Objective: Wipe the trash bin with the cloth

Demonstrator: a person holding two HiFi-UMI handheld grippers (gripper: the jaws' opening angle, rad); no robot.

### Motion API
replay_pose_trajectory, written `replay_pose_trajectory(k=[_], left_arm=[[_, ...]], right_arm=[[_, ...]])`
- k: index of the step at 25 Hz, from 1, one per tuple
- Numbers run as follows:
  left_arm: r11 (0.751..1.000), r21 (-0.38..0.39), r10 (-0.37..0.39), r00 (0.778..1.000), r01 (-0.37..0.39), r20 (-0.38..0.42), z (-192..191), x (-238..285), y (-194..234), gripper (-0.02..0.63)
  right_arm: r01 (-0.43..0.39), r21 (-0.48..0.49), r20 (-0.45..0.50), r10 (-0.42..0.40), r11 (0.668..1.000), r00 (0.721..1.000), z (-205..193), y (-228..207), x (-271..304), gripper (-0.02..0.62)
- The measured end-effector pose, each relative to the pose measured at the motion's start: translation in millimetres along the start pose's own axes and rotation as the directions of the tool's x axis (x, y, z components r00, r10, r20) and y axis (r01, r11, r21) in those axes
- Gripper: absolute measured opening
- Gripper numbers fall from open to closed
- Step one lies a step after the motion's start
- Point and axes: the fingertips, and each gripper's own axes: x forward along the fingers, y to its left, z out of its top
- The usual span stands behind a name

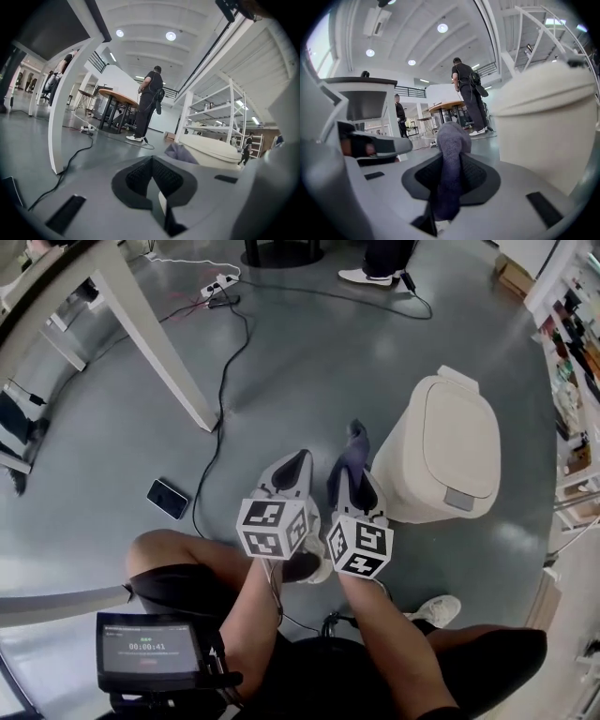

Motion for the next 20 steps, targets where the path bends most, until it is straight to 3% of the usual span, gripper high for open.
replay_pose_trajectory(k=[9, 13, 17, 20], left_arm=[[0.991, 0.101, -0.08, 0.996, 0.083, -0.037, 18, -21, -65, -0.003], [0.982, 0.107, -0.15, 0.988, 0.154, -0.046, 34, -23, -121, -0.002], [0.94, 0.227, -0.249, 0.967, 0.255, -0.058, 47, -15, -197, -0.003], [0.897, 0.336, -0.277, 0.957, 0.288, -0.083, 58, -13, -232, -0.003]], right_arm=[[-0.088, -0.243, 0.106, 0.117, 0.966, 0.987, 98, 9, -99, 0.091], [-0.062, -0.332, 0.137, 0.113, 0.941, 0.984, 146, -16, -133, 0.091], [0.058, -0.353, 0.229, 0.026, 0.934, 0.973, 190, -69, -178, 0.091], [0.141, -0.321, 0.27, -0.052, 0.937, 0.961, 209, -109, -204, 0.091]])
